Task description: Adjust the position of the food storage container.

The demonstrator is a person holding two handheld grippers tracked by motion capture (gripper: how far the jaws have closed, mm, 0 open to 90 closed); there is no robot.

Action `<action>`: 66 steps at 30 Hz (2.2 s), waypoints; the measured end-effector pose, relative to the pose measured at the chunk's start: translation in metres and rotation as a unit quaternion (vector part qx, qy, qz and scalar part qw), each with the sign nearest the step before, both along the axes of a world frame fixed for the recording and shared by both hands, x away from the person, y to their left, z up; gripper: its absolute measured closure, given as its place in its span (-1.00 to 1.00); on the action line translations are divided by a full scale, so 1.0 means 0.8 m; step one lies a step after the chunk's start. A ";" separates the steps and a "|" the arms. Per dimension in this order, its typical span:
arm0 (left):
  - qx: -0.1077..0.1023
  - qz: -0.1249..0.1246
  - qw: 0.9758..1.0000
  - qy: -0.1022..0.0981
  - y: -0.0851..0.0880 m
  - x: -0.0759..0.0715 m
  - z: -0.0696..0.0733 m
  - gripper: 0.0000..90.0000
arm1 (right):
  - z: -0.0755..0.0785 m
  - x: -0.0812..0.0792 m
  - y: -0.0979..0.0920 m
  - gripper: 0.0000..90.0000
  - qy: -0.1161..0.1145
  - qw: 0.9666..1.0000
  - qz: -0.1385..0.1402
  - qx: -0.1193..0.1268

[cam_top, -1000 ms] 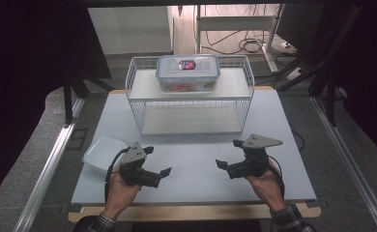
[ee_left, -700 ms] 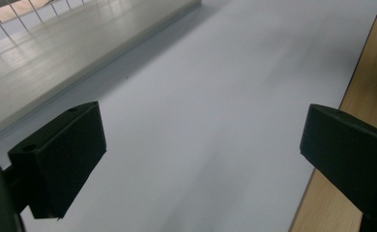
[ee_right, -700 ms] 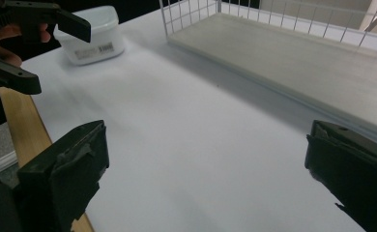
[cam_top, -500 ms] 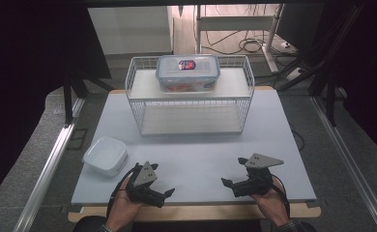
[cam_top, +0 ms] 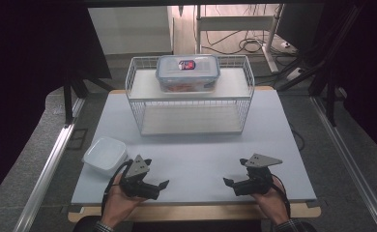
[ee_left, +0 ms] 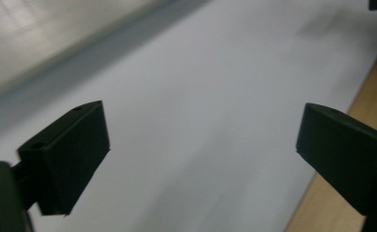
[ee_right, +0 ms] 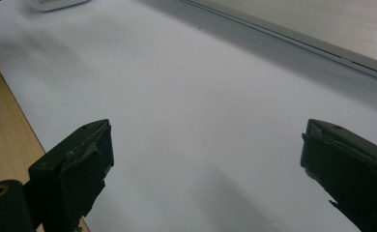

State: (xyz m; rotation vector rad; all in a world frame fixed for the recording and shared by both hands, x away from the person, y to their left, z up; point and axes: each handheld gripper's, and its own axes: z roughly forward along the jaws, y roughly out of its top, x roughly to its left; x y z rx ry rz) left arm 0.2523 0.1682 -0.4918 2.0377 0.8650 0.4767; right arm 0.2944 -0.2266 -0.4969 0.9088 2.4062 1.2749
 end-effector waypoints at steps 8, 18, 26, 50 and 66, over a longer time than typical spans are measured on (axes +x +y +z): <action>-0.018 0.051 0.998 0.008 0.064 0.013 0.018 0.18 | -0.002 0.001 0.001 -0.88 0.003 1.000 0.001 -0.002; 0.004 0.201 0.980 0.007 0.167 0.040 0.027 1.00 | -0.005 0.000 0.008 -0.86 0.005 1.000 0.012 -0.024; -0.020 0.280 0.959 0.026 0.232 0.049 0.004 1.00 | -0.009 0.001 0.011 -0.85 0.010 0.999 0.016 -0.031; 0.016 0.249 0.965 0.081 0.198 0.071 -0.027 0.99 | -0.011 0.001 0.014 -0.85 0.017 0.998 0.025 -0.047; 0.016 0.152 0.982 0.112 0.115 0.058 -0.028 0.98 | -0.013 0.001 0.015 -0.85 0.023 0.998 0.025 -0.055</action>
